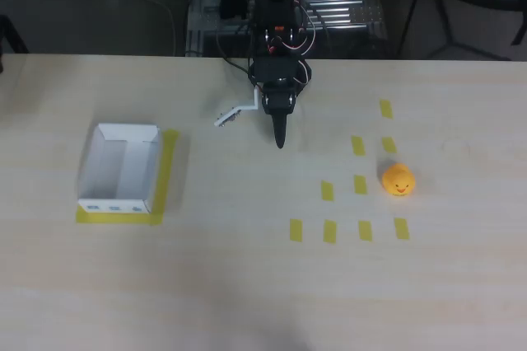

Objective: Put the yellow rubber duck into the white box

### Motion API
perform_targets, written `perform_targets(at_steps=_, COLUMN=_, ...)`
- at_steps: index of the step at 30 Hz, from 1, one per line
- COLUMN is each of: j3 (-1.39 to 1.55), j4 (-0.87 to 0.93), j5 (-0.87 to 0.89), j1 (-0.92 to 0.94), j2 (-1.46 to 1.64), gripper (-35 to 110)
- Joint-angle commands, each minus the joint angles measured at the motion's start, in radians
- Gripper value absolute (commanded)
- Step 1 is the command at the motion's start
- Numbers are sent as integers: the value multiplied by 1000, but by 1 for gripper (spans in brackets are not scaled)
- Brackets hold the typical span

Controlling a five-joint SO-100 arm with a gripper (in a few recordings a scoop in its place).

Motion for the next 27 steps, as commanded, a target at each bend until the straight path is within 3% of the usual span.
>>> perform_targets(at_steps=1, j3=9, j4=3, j5=-2, j1=-17, j2=52, gripper=4)
perform_targets(at_steps=27, j3=9, j4=3, j5=-2, j1=-17, j2=52, gripper=7)
